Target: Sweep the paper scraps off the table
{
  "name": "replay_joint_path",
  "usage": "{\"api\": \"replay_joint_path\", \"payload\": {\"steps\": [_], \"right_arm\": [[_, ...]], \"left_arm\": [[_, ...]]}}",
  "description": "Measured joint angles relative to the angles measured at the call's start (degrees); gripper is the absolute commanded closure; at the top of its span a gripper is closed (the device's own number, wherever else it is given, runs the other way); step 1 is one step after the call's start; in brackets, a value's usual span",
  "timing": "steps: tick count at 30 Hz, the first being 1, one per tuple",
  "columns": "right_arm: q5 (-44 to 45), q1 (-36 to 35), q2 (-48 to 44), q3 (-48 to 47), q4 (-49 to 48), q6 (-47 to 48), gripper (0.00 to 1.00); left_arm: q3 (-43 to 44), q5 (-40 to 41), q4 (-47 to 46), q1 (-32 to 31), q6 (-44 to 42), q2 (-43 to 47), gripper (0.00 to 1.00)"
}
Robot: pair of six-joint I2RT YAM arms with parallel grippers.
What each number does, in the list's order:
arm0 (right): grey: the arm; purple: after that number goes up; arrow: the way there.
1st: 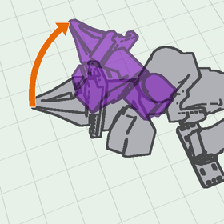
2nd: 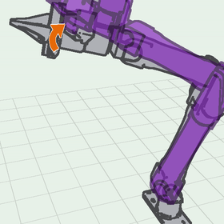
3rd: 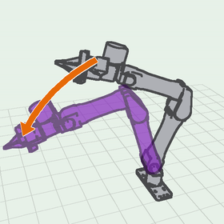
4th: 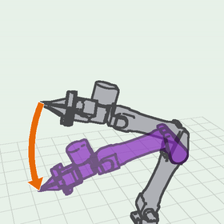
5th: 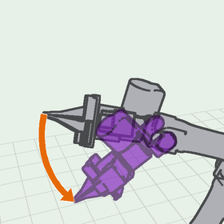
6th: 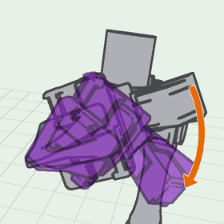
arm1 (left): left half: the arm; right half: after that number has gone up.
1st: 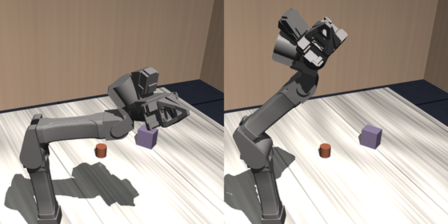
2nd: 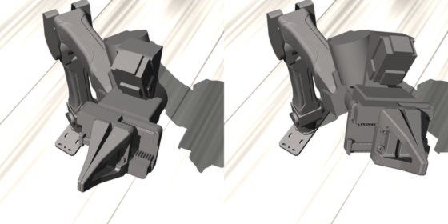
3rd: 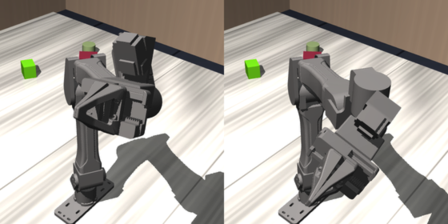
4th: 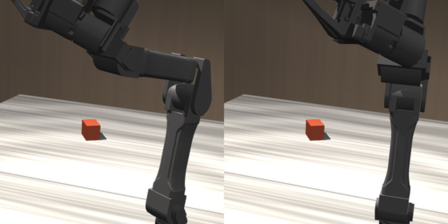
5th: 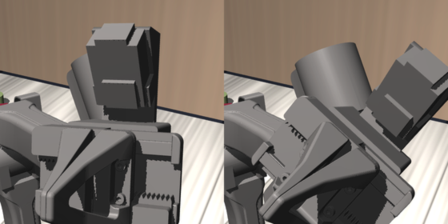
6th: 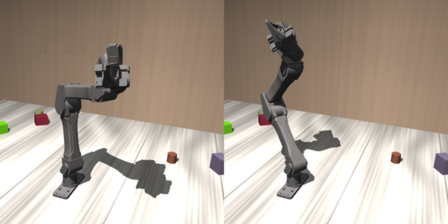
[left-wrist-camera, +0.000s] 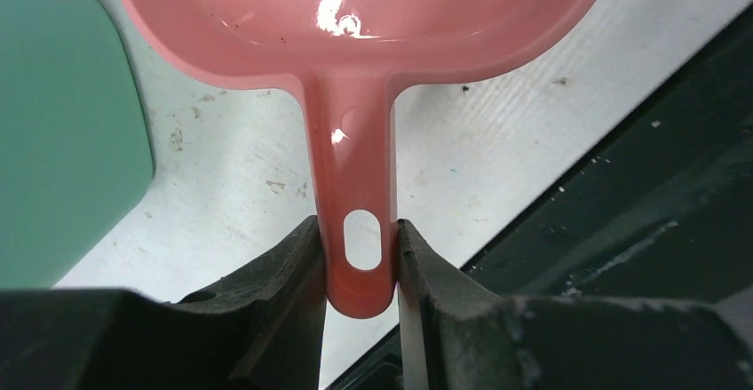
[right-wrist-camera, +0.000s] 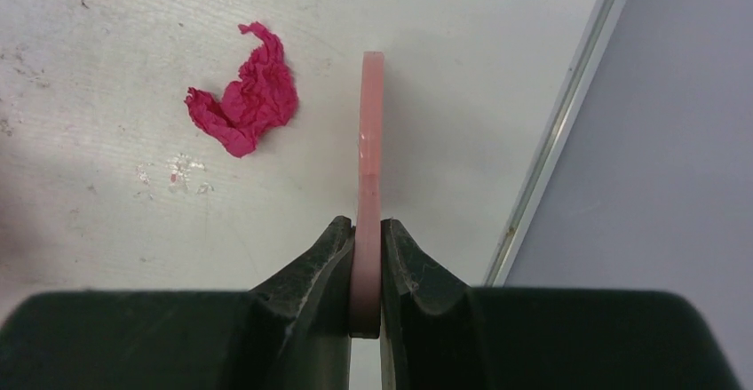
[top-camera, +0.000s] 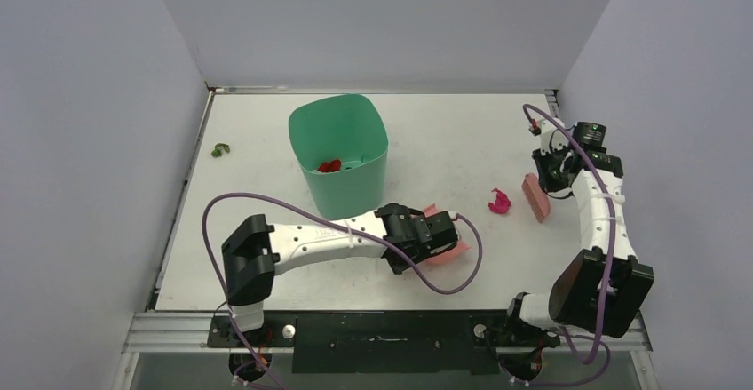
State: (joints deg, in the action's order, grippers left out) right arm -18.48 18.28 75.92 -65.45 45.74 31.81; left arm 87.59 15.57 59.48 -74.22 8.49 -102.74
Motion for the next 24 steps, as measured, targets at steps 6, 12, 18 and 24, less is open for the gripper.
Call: {"api": "replay_joint_path", "payload": {"steps": [6,12,18,24], "right_arm": [[2.3,-7.3,1.8,0.3,-0.9,-1.4,0.95],[-2.4,-9.1,1.6,1.2,0.2,-2.6,0.95],[-6.2,-9.8,0.1,3.9,0.9,-1.6,0.95],[-15.3,-10.1,-0.9,2.6,7.0,2.4,0.95]], "left_arm": [[3.9,1.2,1.6,-0.2,-3.0,-7.3,1.0],[6.9,0.2,2.0,-0.2,-5.3,-12.0,1.0],[11.4,-1.2,2.0,0.6,-6.4,-17.2,1.0],[13.2,-0.9,1.7,0.9,-6.5,-18.4,1.0]]}}
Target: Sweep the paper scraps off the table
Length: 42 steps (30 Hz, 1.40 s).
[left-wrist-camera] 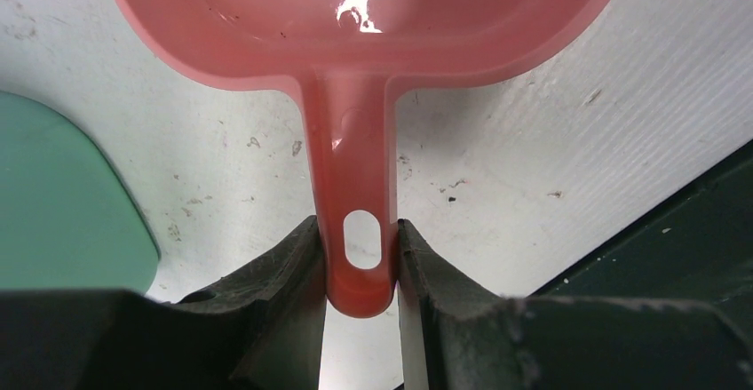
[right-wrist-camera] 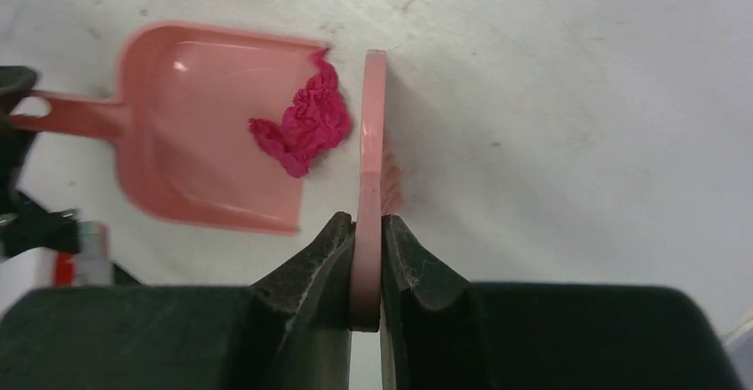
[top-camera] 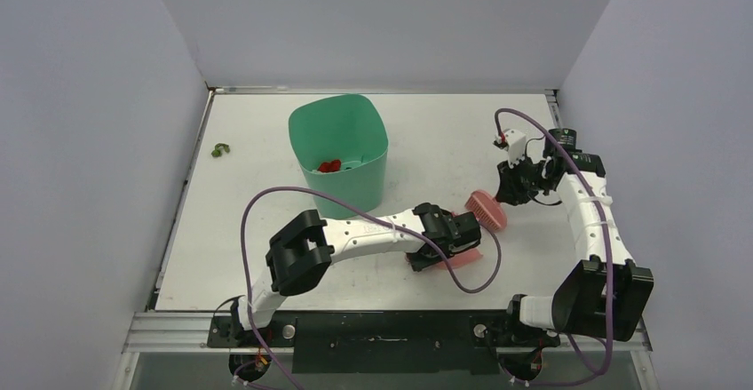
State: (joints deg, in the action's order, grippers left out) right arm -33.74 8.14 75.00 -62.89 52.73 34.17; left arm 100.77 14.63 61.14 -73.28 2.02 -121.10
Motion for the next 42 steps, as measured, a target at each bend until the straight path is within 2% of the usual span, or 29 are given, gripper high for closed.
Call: {"api": "replay_joint_path", "payload": {"steps": [7,15,20,25,35,42], "right_arm": [[-9.0,1.1,1.1,-5.8,16.4,5.6,0.95],[-8.5,10.8,3.1,-18.1,24.5,8.9,0.95],[-6.8,12.3,3.3,-23.4,25.6,9.1,0.95],[-6.4,14.8,3.3,-23.5,23.4,6.9,0.95],[-5.5,23.6,5.5,-16.6,12.3,2.3,0.95],[-9.5,24.8,5.9,-9.0,9.5,1.1,0.95]], "left_arm": [[1.1,2.0,-2.4,0.0,0.3,-0.1,1.0],[-3.3,4.5,-9.9,0.0,1.0,1.7,1.0],[-6.4,5.3,-13.6,0.0,2.0,4.0,1.0],[-6.4,6.4,-14.7,0.0,3.1,5.6,1.0],[-2.2,7.8,-8.5,0.0,3.7,13.9,1.0],[1.7,7.4,-3.3,1.0,6.5,21.5,1.0]]}}
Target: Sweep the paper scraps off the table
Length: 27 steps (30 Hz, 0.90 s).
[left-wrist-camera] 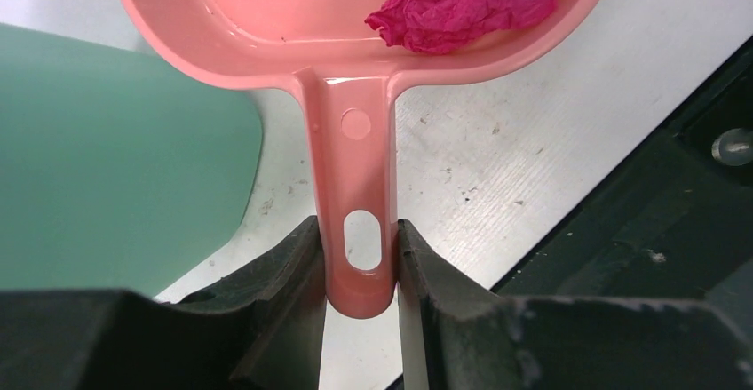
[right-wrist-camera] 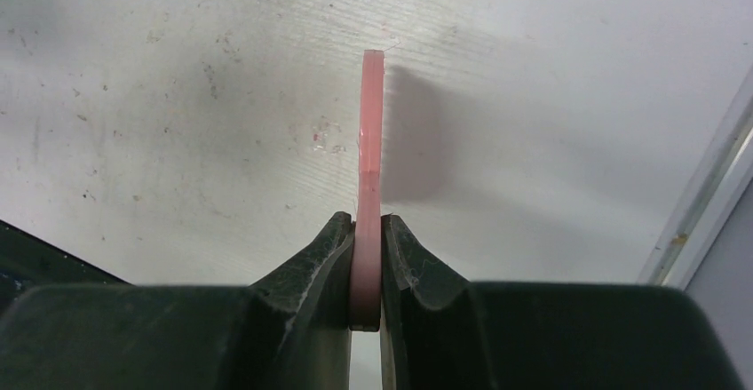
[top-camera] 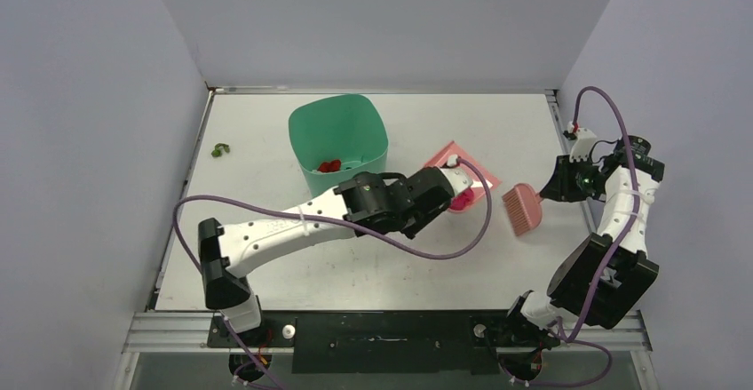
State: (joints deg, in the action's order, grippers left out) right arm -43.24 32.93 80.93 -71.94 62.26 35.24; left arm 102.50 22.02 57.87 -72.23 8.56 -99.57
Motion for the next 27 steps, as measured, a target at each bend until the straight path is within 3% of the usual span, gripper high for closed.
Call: {"api": "replay_joint_path", "payload": {"steps": [6,13,20,27], "right_arm": [[-1.4,0.0,0.0,1.4,-1.1,-0.2,0.95],[-2.7,0.0,-0.3,1.8,-1.4,-0.1,0.95],[-3.2,0.0,-0.5,2.1,-1.4,0.1,0.95],[-3.4,0.0,-0.5,2.1,-1.2,0.3,0.95]], "left_arm": [[1.7,-6.4,1.7,7.0,3.5,9.1,1.0],[-4.2,-18.8,-3.3,25.7,11.4,23.1,1.0],[-22.8,-40.0,-19.7,44.6,29.5,35.8,1.0],[-37.9,-57.4,-40.7,52.5,51.3,36.8,1.0]]}}
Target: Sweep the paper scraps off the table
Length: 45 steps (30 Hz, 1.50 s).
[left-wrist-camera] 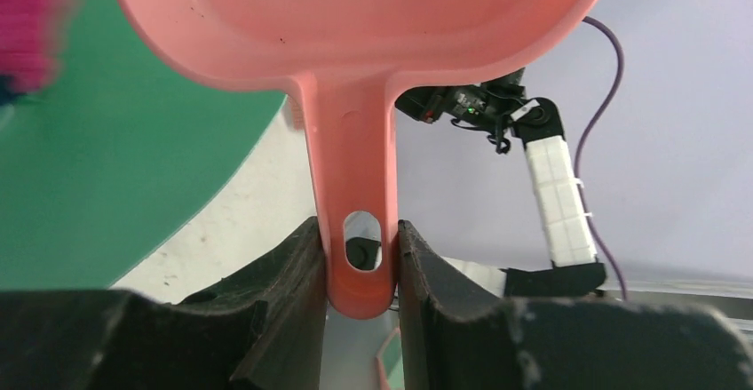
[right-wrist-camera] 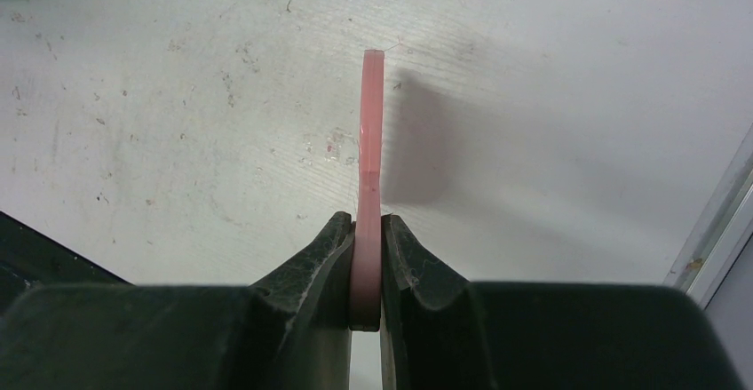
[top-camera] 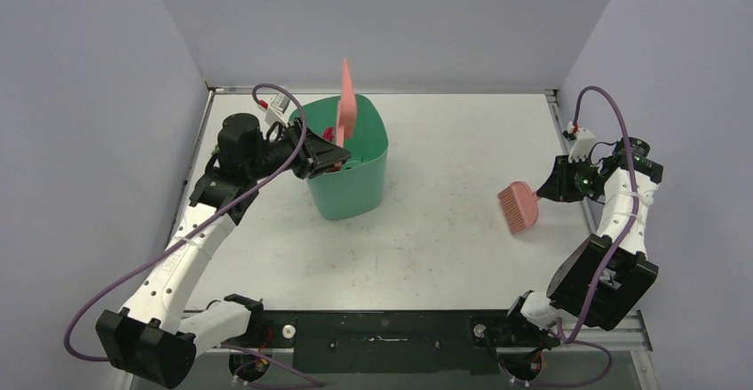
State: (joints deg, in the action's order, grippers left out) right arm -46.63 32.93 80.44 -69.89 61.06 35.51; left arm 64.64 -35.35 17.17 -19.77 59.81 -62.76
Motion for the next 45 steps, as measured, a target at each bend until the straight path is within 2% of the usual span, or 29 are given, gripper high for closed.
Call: {"api": "replay_joint_path", "payload": {"steps": [3,9,15,19,23,26,34,39,45], "right_arm": [[0.0,0.0,0.0,0.0,0.3,0.2,0.95],[0.0,0.0,0.0,0.0,0.7,1.0,0.95],[-0.3,0.0,-0.7,0.0,0.9,1.4,0.95],[-0.7,0.0,-1.1,-0.2,1.2,1.3,0.95],[-1.0,0.0,-1.1,-1.0,1.9,1.2,0.95],[-1.0,0.0,-1.3,-2.1,2.0,1.0,0.95],[-0.9,0.0,-3.9,-3.5,2.1,0.6,0.95],[-1.0,0.0,-5.4,-3.5,2.2,0.7,0.95],[-1.3,0.0,-8.4,-2.9,2.4,1.6,0.95]], "left_arm": [[-1.7,-2.5,-2.3,0.8,4.3,0.0,1.0],[-1.7,-4.6,-5.9,1.3,6.2,1.3,1.0],[5.5,-2.4,1.8,-1.0,-3.6,-0.2,1.0],[15.6,1.5,8.3,-7.9,-12.5,-3.5,1.0],[27.0,9.1,16.8,-19.7,-23.5,-9.5,1.0],[30.7,15.2,22.6,-27.6,-30.7,-13.7,1.0],[28.4,34.2,36.5,-43.9,-45.5,-24.4,1.0],[19.4,39.6,38.3,-47.1,-48.7,-26.7,1.0],[8.6,41.6,37.7,-48.0,-49.6,-29.2,1.0]]}}
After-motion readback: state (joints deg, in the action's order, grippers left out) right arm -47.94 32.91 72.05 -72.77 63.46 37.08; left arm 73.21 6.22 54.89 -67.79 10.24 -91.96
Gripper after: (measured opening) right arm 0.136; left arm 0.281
